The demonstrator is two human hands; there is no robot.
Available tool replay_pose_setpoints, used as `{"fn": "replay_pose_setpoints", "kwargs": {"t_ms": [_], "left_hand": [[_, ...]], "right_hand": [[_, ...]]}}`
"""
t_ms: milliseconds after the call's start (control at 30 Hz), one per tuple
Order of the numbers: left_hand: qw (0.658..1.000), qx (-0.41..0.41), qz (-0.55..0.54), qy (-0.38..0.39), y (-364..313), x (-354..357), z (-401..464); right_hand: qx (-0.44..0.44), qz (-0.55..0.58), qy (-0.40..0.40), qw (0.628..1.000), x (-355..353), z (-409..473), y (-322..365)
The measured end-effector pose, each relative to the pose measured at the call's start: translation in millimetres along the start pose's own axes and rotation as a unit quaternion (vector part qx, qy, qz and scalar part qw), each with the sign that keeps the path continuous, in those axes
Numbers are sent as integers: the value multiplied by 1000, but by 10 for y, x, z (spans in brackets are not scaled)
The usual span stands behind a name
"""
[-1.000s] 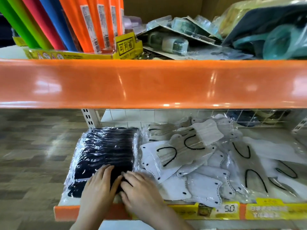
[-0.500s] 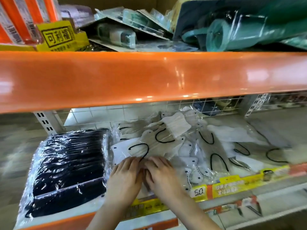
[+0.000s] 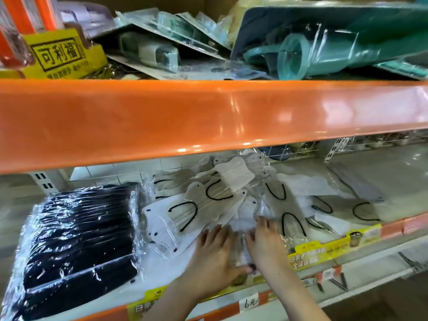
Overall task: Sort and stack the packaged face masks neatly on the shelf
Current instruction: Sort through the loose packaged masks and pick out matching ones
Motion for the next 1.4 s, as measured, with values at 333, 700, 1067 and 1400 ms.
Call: {"fn": "replay_pose_setpoints", "kwargs": {"t_ms": [333,700,1067,1400], "left_hand": [[971,-36,-234,-18,157,-218,70],[691,-321,-644,-71,855,-282,-45],[664,-280,-683,-116,873,-731,56],[730,-219,-645,-59,819,-692,48]], "right_hand": [[217,583,20,783,47,-6,123],[-69,-45,127,988,141,171,141],[-69,393,69,914,46,308,634],[101,559,-36,822,-63,402,346]]}}
Point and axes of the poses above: each hand's wrist, its own z-axis towards the middle knuckle, its own x-axis out of the palm, y = z × x, the point moved 10 cm from there along z, towards the middle knuckle, and after that the axes turned 8 degrees about -x, right-handed, at the moved point
